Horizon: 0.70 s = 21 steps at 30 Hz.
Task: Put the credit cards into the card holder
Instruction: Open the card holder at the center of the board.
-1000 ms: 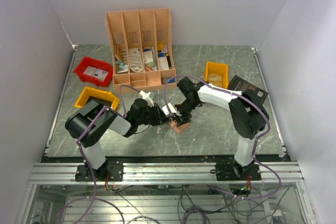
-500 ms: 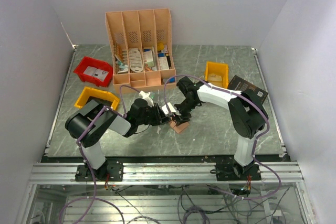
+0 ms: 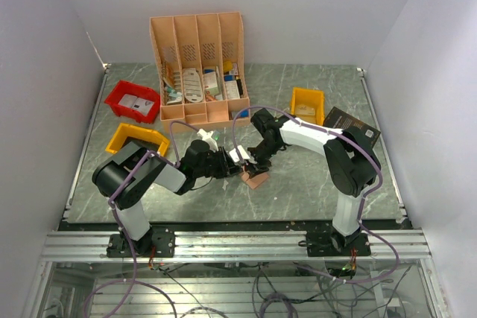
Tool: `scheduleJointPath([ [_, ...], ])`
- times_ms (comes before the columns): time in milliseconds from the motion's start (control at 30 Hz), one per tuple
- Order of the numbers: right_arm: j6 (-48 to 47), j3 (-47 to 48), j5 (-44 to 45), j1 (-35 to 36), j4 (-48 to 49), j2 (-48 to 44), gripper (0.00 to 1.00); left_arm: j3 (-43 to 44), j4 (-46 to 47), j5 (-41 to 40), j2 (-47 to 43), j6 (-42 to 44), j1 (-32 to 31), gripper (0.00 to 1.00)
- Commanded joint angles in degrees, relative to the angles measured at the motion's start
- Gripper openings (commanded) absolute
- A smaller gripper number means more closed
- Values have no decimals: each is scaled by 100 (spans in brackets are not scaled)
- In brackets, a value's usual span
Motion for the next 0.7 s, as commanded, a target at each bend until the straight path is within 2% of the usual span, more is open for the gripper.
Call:
scheduleJointPath([
  [0, -5, 20, 99, 53, -136, 38, 31, -91, -242, -272, 6, 238, -42, 26],
  [467, 31, -75, 260, 227, -52, -247, 23, -67, -329, -318, 49, 220, -36, 24],
  [667, -17, -8, 236, 227, -195, -239, 14, -114, -317, -337, 78, 202, -43, 24],
])
